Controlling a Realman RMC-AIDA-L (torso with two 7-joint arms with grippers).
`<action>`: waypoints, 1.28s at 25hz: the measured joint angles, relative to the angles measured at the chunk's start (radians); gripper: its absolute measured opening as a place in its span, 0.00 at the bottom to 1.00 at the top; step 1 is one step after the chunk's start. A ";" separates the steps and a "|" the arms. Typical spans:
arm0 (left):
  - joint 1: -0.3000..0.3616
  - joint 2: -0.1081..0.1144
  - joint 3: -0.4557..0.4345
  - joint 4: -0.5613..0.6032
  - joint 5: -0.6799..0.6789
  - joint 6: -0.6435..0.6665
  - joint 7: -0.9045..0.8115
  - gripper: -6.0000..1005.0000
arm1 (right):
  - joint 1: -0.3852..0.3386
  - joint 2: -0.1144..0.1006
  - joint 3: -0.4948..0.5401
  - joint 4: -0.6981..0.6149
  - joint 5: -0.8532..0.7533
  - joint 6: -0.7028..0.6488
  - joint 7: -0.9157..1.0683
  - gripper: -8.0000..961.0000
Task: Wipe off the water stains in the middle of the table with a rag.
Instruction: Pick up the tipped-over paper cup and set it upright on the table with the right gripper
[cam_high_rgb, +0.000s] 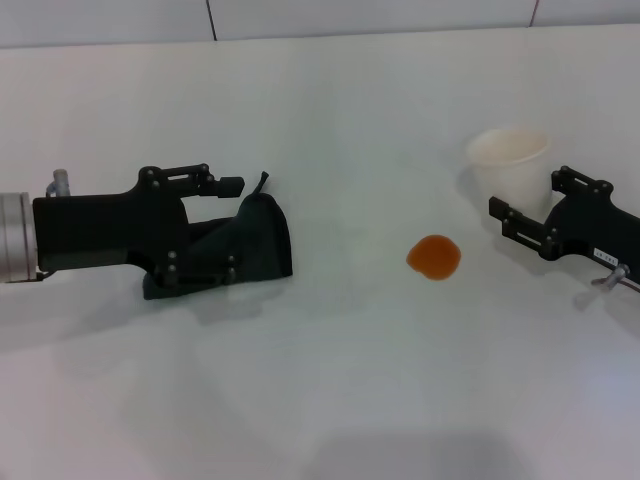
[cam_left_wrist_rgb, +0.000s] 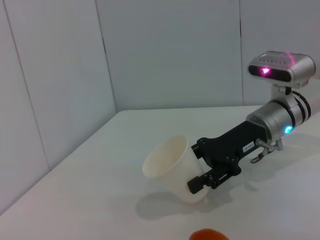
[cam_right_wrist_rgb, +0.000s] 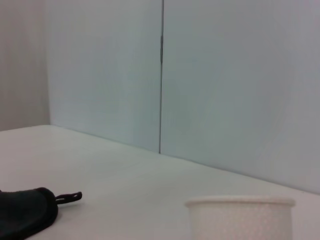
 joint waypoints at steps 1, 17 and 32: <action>0.000 0.000 0.000 0.000 0.000 0.000 0.000 0.69 | -0.001 0.000 0.000 0.002 0.000 0.000 -0.003 0.70; -0.007 0.000 0.000 0.002 0.000 0.002 -0.011 0.69 | 0.000 -0.002 0.003 0.024 0.001 0.001 -0.006 0.70; -0.009 0.000 0.000 0.003 0.000 0.002 -0.011 0.68 | -0.010 -0.002 0.003 0.032 0.014 -0.002 -0.006 0.75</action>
